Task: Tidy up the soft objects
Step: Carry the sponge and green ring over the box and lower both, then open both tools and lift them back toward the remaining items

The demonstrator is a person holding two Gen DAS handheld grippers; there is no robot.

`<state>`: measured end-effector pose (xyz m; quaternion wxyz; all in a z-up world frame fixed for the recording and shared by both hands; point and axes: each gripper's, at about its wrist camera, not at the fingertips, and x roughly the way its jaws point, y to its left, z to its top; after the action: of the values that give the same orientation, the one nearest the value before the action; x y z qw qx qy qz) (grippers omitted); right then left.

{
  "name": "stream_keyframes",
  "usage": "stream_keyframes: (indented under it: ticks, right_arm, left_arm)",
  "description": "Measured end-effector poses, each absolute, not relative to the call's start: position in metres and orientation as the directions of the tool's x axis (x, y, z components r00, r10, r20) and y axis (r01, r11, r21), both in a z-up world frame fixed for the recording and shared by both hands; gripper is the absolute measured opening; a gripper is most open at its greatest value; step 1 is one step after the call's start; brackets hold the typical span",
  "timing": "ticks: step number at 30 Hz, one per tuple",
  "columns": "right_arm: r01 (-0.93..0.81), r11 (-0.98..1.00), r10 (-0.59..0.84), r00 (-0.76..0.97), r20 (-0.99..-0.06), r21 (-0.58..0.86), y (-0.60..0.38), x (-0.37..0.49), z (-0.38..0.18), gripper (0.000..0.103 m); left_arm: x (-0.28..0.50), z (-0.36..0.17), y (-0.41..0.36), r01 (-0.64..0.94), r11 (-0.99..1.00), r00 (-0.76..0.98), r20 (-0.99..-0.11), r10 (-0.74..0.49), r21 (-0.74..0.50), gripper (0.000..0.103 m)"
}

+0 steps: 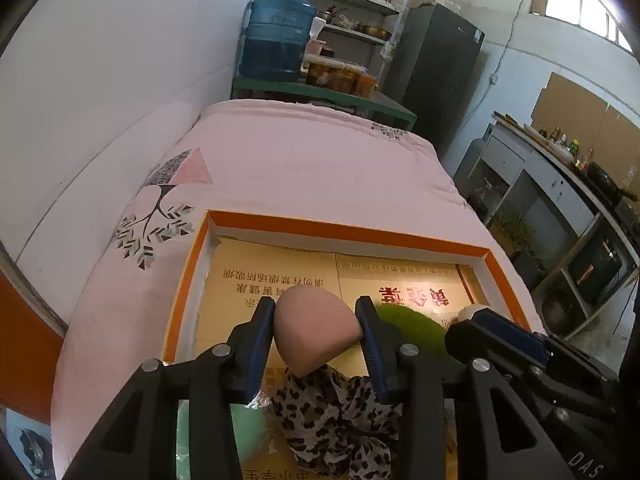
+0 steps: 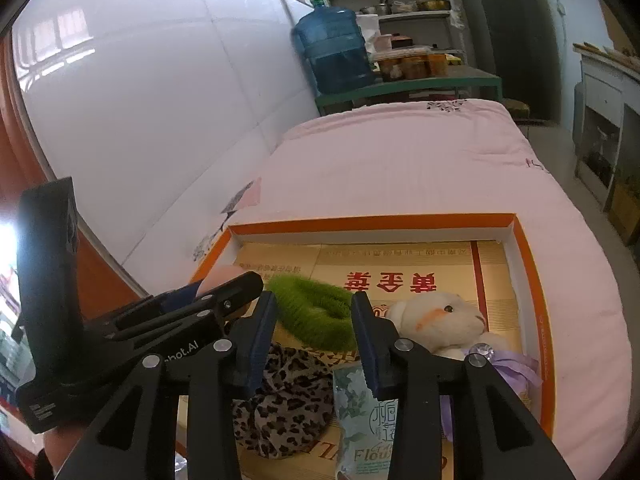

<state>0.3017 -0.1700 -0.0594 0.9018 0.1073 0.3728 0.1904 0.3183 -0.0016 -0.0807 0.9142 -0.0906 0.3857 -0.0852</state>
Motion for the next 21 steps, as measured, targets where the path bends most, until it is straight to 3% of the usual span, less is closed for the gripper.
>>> stream_keyframes:
  ticks: [4,8,12,21]
  right_arm:
    - [-0.258,0.903,0.425,0.648,-0.632,0.343,-0.172,0.301,-0.059,0.04]
    - [-0.255,0.901,0.428,0.656,-0.621,0.352,-0.173,0.3,-0.056,0.04]
    - [-0.244,0.894,0.434,0.674,-0.598,0.375,-0.179,0.296,-0.052,0.04]
    - [-0.22,0.891,0.427,0.701,-0.571,0.397,-0.189,0.292,-0.045,0.04]
  left_arm:
    - [0.318,-0.08,0.0,0.086,0.966,0.69,-0.685,-0.235,-0.245,0.045]
    - [0.318,-0.077,0.001,0.091,0.962,0.688,-0.683,-0.248,-0.257,0.059]
    - [0.315,-0.068,0.004,0.107,0.953,0.681,-0.677,-0.278,-0.284,0.065]
    - [0.303,-0.042,0.01,0.116,0.945,0.734,-0.615,-0.288,-0.305,0.065]
